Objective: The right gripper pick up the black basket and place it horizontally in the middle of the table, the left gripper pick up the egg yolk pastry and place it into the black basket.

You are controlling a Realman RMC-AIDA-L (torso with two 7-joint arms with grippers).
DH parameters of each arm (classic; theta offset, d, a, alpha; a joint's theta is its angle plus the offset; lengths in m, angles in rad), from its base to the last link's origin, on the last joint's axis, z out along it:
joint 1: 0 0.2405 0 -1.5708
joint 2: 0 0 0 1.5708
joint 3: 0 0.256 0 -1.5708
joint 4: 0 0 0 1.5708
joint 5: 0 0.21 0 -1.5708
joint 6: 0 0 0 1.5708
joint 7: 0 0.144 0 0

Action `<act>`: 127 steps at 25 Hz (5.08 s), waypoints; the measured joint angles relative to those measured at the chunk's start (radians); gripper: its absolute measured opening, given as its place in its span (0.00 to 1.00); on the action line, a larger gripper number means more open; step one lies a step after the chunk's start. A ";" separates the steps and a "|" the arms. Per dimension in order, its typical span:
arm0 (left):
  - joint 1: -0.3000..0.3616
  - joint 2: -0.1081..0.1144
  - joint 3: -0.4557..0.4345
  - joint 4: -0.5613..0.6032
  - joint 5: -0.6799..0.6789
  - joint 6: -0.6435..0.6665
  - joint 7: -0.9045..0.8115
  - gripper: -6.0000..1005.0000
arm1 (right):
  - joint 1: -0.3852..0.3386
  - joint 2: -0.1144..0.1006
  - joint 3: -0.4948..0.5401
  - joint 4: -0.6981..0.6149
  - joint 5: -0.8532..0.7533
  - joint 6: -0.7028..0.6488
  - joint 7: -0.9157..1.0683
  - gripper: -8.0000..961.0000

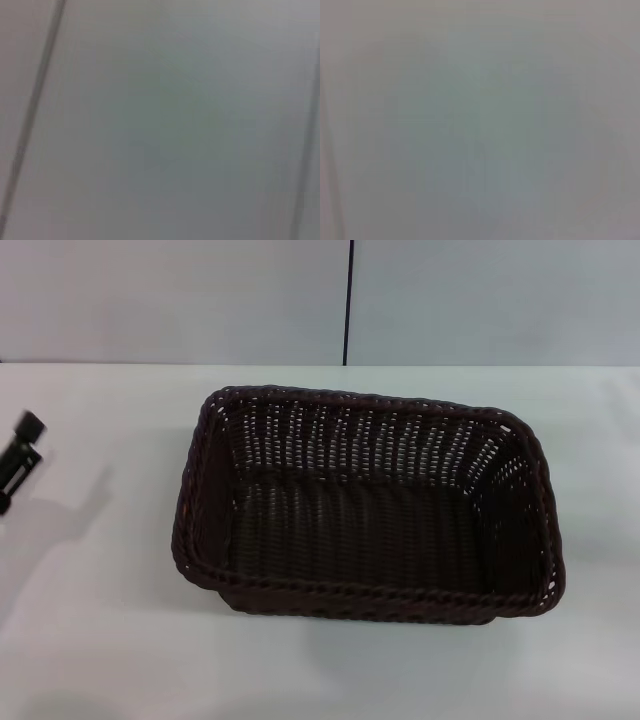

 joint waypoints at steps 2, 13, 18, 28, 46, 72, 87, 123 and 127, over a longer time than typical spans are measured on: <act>0.001 0.000 0.055 0.035 0.000 0.003 -0.024 0.83 | -0.040 0.000 0.018 0.016 0.032 0.001 -0.006 0.45; 0.000 0.004 0.414 0.201 0.000 -0.111 -0.162 0.83 | -0.062 -0.001 0.041 0.049 0.032 0.005 -0.008 0.45; -0.021 0.005 0.559 0.265 0.022 -0.177 -0.217 0.83 | -0.062 0.000 0.041 0.056 0.032 -0.001 -0.008 0.45; -0.084 0.000 0.588 0.264 0.107 -0.200 -0.234 0.82 | -0.058 0.001 0.040 0.082 0.032 -0.002 -0.009 0.45; -0.125 -0.008 0.682 0.259 0.107 -0.230 -0.272 0.82 | -0.063 -0.001 0.040 0.083 0.038 -0.003 -0.009 0.45; -0.138 -0.010 0.701 0.237 0.099 -0.266 -0.257 0.38 | -0.060 -0.001 0.042 0.087 0.044 0.003 -0.032 0.45; -0.100 -0.002 0.608 0.267 0.000 -0.256 -0.245 0.23 | -0.055 0.001 0.042 0.088 0.044 0.003 -0.032 0.45; -0.216 -0.017 0.769 0.114 -0.215 -0.020 -0.277 0.40 | -0.023 0.001 0.042 0.115 0.039 0.011 -0.035 0.45; -0.195 -0.014 0.675 0.112 -0.225 0.005 -0.262 0.50 | -0.023 0.001 0.042 0.115 0.041 0.011 -0.035 0.45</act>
